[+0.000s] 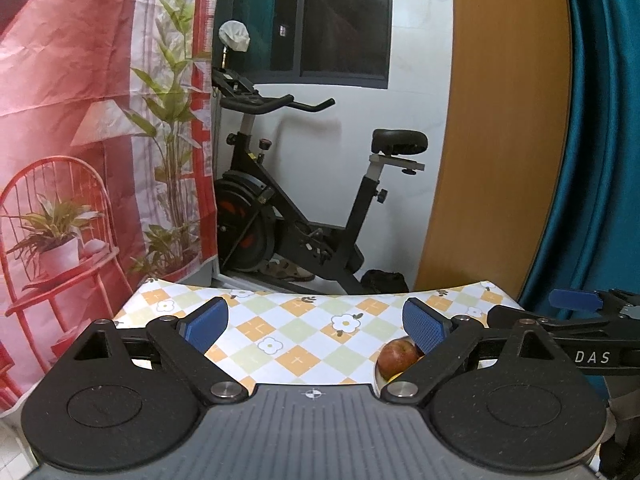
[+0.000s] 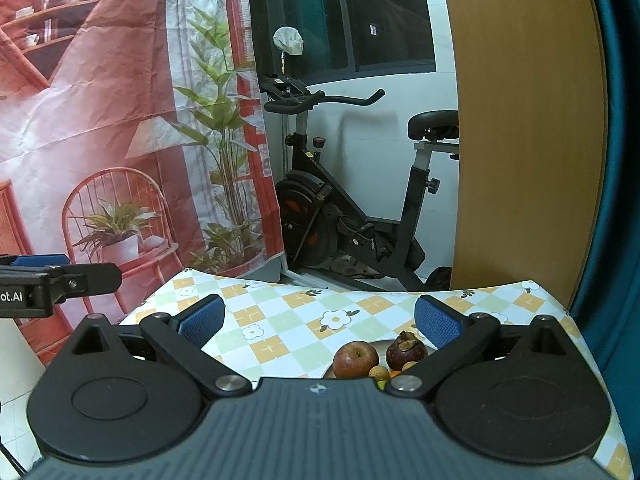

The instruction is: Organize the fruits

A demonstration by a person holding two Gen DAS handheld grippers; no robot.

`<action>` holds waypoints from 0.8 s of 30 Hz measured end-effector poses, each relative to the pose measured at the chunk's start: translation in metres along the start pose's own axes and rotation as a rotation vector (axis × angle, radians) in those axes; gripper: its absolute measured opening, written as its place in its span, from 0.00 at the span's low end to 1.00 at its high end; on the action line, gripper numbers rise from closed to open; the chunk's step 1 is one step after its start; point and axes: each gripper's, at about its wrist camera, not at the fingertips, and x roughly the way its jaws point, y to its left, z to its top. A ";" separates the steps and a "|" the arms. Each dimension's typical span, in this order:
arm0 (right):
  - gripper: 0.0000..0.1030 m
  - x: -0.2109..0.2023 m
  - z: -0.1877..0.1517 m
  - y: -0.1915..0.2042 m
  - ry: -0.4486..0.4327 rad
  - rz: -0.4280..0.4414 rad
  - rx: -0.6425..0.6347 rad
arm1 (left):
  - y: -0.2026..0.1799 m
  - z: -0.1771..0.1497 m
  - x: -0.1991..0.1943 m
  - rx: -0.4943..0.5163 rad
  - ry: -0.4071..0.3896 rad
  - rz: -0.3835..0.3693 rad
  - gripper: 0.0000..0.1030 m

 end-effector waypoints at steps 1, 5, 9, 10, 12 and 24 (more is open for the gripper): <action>1.00 0.000 0.000 0.000 0.000 -0.002 0.001 | -0.001 0.000 -0.001 0.000 -0.002 0.001 0.93; 1.00 -0.001 0.000 0.000 0.000 -0.005 0.000 | -0.002 0.001 -0.003 0.002 -0.006 0.008 0.93; 1.00 -0.001 0.001 -0.001 0.001 -0.005 0.000 | -0.002 0.002 -0.004 -0.001 -0.005 0.007 0.93; 1.00 -0.001 0.000 -0.001 0.000 -0.004 0.001 | -0.002 0.002 -0.005 -0.002 -0.005 0.008 0.93; 1.00 -0.002 0.001 -0.001 0.000 -0.004 0.002 | -0.002 0.003 -0.005 -0.001 -0.005 0.009 0.93; 1.00 -0.002 0.004 -0.003 -0.003 -0.011 0.006 | -0.002 0.006 -0.009 -0.002 -0.013 0.024 0.93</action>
